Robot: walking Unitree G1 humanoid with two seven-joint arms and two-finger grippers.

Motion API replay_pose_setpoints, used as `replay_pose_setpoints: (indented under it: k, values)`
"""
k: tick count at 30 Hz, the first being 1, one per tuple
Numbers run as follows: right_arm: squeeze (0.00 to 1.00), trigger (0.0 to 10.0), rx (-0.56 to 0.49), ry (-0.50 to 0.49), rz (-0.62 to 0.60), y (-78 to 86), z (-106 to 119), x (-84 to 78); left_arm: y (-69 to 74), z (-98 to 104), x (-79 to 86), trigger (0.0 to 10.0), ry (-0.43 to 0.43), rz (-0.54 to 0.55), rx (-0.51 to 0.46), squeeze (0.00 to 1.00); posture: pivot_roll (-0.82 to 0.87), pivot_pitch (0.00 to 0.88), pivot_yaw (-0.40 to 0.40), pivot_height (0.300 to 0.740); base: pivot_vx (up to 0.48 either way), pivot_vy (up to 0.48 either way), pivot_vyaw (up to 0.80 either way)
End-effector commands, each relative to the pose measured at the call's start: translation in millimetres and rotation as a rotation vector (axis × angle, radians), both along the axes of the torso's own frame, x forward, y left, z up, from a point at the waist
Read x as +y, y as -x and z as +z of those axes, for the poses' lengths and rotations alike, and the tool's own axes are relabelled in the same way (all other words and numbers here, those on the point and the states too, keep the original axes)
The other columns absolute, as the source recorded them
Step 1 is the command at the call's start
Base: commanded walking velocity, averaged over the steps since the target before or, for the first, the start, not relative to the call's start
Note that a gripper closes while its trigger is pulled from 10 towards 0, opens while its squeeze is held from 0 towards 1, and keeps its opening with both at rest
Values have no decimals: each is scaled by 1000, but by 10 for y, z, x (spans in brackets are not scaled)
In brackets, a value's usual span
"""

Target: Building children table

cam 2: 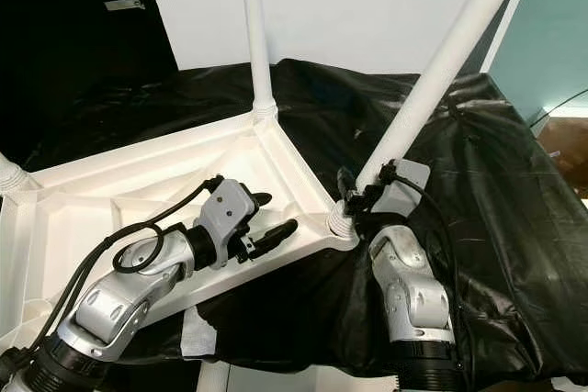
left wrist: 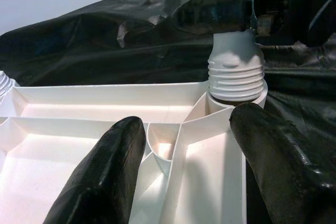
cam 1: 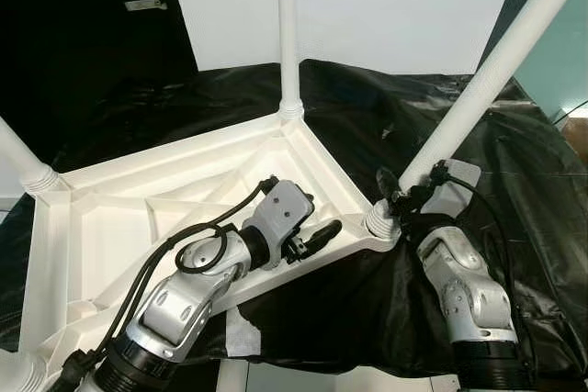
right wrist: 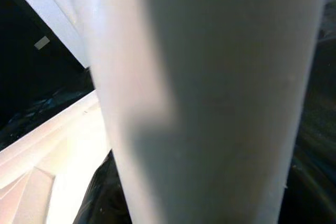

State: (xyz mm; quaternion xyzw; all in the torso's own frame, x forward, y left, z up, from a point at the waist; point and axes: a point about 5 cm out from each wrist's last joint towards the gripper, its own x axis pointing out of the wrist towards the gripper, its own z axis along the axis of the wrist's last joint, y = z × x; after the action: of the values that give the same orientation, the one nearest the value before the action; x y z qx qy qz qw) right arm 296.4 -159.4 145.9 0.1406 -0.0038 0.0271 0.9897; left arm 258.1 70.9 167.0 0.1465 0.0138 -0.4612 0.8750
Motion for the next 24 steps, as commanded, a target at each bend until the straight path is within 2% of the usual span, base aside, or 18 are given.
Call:
replay_pose_setpoints:
  k: [1,3,4,6,7,8,14,24]
  values:
    - [0,10000,100,2,-43,23,-201,-78,30,40,-22,10000,-10,-89,1,0,-44,8,11,740,0,0,0]
    - [0,10000,75,127,-20,19,-189,-61,25,52,-16,10000,-8,-88,-1,0,-39,9,14,740,0,0,0]
    - [0,10000,75,127,-20,19,-189,-61,25,52,-16,10000,-8,-88,-1,0,-39,9,14,740,0,0,0]
    - [0,10000,48,256,35,34,-195,14,22,61,-9,10000,-8,-86,-2,0,-38,9,14,740,0,0,0]
    - [0,10000,48,256,35,34,-195,14,22,61,-9,10000,-8,-86,-2,0,-38,9,14,740,0,0,0]
    - [0,10000,44,303,67,54,-226,64,22,63,-4,10000,-8,-85,-3,0,-38,9,15,740,0,0,0]
    - [0,10000,81,307,127,145,-410,168,27,70,6,10000,-6,-83,-3,0,-38,12,16,740,0,0,0]
    - [0,10000,61,360,155,237,-534,170,25,78,4,10000,-6,-87,-4,0,-42,13,27,740,0,0,0]
